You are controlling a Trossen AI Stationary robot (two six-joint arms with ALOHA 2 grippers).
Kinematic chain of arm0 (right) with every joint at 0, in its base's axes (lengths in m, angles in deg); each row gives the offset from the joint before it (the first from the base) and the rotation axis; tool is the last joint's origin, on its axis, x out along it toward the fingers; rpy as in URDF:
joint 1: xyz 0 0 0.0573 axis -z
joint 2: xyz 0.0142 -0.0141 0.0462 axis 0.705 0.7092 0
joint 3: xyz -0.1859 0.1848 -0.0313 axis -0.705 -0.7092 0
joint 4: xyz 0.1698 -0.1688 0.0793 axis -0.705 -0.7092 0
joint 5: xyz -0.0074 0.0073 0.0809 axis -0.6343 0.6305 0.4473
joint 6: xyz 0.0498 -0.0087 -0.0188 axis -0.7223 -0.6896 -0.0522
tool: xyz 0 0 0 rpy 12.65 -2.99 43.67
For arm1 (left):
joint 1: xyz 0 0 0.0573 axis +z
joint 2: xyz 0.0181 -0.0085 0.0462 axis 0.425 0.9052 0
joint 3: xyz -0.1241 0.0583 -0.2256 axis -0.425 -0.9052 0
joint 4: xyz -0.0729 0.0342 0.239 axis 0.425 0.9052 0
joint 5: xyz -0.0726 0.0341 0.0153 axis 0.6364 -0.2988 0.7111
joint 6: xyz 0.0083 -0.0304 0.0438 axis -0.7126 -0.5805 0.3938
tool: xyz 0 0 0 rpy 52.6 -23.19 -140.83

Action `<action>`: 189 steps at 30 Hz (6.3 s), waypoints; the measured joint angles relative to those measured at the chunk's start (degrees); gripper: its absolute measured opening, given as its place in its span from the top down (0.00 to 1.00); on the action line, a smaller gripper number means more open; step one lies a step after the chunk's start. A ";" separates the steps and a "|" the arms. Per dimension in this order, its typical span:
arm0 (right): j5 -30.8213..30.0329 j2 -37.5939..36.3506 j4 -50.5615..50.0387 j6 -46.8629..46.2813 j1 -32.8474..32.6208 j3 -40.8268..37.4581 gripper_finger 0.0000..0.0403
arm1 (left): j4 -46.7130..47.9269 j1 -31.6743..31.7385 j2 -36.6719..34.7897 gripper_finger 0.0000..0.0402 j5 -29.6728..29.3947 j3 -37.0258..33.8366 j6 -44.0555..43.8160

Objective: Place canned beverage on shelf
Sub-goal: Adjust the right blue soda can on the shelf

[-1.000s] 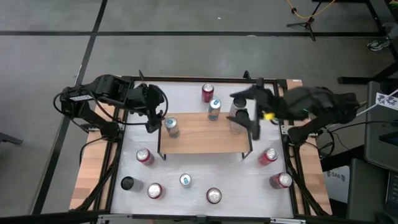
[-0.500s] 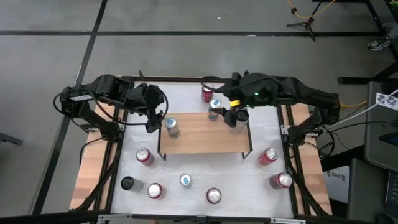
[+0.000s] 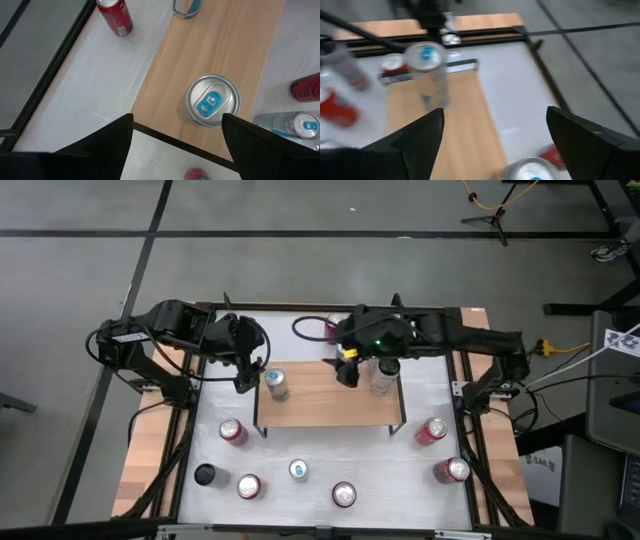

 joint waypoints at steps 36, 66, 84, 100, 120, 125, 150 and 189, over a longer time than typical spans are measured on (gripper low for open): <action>4.46 3.80 -12.14 -6.83 7.98 -0.74 0.15 | -0.37 -0.02 0.02 0.26 -0.02 0.00 -0.28; 5.86 4.71 -15.63 -5.20 7.87 -0.76 0.15 | -0.63 0.00 0.02 0.26 0.00 0.00 -0.28; 6.26 6.51 -16.76 -4.00 7.87 -0.76 0.38 | -0.63 -0.02 0.02 0.26 0.00 0.00 -0.28; 12.36 6.55 -21.83 4.14 8.31 0.99 0.40 | -0.63 -0.02 0.02 0.26 0.00 0.00 -0.28; 13.67 6.71 -27.45 14.45 9.79 3.85 0.41 | -0.63 -0.01 0.02 0.26 0.00 0.00 -0.28; 15.41 6.71 -27.25 16.21 9.81 3.85 0.41 | -0.63 0.00 0.02 0.26 0.00 0.00 -0.28; 18.61 7.19 -25.51 29.60 9.86 2.95 0.41 | -0.67 -0.02 0.02 0.26 0.00 0.00 -0.28; 18.55 7.37 -25.39 29.23 9.77 2.69 0.41 | -1.07 -0.02 0.02 0.26 0.02 0.00 -0.27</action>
